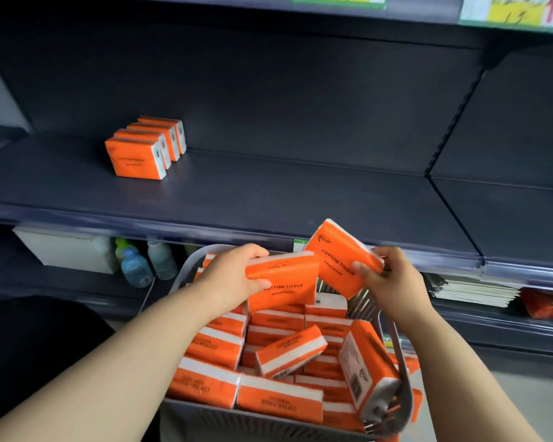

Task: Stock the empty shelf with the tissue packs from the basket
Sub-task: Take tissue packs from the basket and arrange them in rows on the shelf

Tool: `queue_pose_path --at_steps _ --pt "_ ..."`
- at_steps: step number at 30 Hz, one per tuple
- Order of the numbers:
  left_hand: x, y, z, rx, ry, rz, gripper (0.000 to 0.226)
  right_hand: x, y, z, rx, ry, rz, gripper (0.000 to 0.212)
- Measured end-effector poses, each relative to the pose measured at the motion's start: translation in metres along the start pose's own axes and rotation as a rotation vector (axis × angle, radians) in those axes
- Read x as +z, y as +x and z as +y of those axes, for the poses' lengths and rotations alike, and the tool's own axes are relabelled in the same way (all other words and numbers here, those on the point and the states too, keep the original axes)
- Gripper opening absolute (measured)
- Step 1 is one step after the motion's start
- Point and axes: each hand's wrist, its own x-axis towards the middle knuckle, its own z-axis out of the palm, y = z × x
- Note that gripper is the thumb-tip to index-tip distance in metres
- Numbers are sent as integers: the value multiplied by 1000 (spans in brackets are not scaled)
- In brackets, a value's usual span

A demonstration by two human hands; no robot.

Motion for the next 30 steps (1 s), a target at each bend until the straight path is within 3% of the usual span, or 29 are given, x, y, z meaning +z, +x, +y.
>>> queue_pose_path --at_steps 5,11,30 --pt "-29 -6 -1 48 11 123 52 -5 -2 -30 -77 49 57 29" --pt "-80 -9 -19 74 -50 229 50 17 7 -83 -150 52 -11 26" --pt "-185 48 -176 27 -350 354 58 205 79 -257 -363 -199 -208 34"
